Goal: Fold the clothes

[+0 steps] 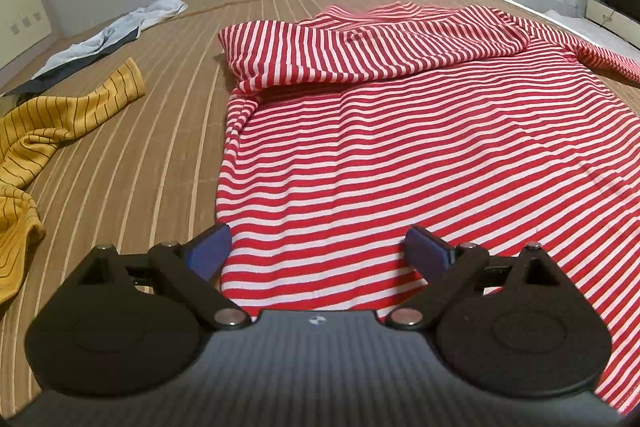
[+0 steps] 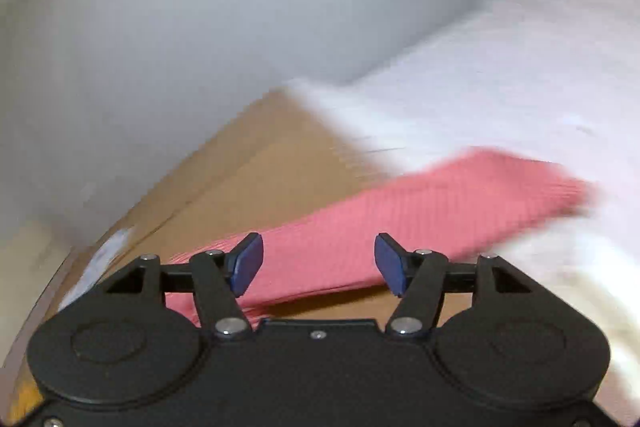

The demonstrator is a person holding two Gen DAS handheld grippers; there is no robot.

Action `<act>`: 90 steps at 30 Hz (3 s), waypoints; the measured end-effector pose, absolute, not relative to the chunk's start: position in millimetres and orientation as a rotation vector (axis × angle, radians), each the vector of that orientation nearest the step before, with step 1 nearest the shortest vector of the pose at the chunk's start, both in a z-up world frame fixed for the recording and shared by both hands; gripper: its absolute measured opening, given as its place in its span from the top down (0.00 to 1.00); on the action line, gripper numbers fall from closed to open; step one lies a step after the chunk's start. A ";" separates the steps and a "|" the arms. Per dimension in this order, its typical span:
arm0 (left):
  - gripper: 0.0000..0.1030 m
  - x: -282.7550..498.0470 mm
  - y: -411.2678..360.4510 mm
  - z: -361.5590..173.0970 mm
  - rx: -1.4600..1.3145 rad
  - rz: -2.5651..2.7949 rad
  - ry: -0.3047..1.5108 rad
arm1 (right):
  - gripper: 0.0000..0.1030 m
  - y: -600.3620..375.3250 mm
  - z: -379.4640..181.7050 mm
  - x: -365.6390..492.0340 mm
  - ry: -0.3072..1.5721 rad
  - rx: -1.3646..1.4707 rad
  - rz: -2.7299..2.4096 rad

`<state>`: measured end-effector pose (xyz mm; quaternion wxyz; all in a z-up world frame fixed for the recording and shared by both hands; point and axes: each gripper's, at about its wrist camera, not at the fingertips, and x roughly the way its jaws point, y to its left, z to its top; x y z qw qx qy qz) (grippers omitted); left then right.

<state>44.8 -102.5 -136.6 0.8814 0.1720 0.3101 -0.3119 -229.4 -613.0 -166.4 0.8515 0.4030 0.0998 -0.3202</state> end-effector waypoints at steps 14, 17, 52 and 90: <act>0.05 44.5 -100.8 -138.8 0.356 -0.651 0.634 | 0.71 -699.0 -244.3 -274.2 0.156 1.109 -0.857; 0.05 44.6 -101.0 -138.9 0.357 -0.652 0.631 | 0.92 -697.5 -243.1 -273.7 0.107 1.061 -0.852; 0.05 42.9 -101.3 -132.1 0.395 -0.696 0.650 | 0.93 -356.2 -108.7 125.5 0.319 0.318 0.098; 0.05 43.0 -50.2 -105.4 0.298 -0.699 0.672 | 0.31 -317.8 -95.3 40.5 0.469 0.316 0.367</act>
